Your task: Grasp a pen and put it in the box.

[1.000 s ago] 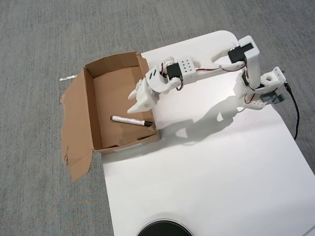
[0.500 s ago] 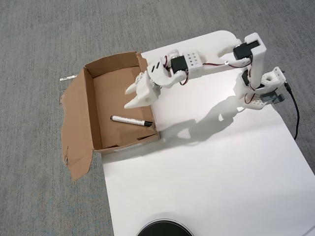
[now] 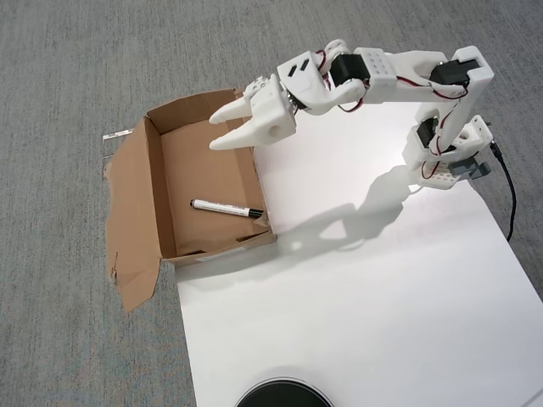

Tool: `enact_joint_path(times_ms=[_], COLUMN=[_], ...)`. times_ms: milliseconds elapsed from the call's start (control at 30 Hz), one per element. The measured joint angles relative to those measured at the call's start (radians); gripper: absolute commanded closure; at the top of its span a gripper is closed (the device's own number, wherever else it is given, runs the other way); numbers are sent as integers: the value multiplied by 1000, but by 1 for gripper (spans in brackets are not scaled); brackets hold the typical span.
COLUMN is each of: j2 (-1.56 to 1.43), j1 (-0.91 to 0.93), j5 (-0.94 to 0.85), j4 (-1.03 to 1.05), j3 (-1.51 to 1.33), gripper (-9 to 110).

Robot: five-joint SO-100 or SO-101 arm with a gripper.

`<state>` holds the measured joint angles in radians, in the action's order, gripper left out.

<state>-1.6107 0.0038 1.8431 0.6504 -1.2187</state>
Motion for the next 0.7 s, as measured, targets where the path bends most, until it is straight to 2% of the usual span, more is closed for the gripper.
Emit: enact_joint_path(times_ms=[267,700], j2=[-109,-575], j1=[-3,9], j5=[0,-239], j4=[0,0], j3=[-41,-571], gripper=[81,81])
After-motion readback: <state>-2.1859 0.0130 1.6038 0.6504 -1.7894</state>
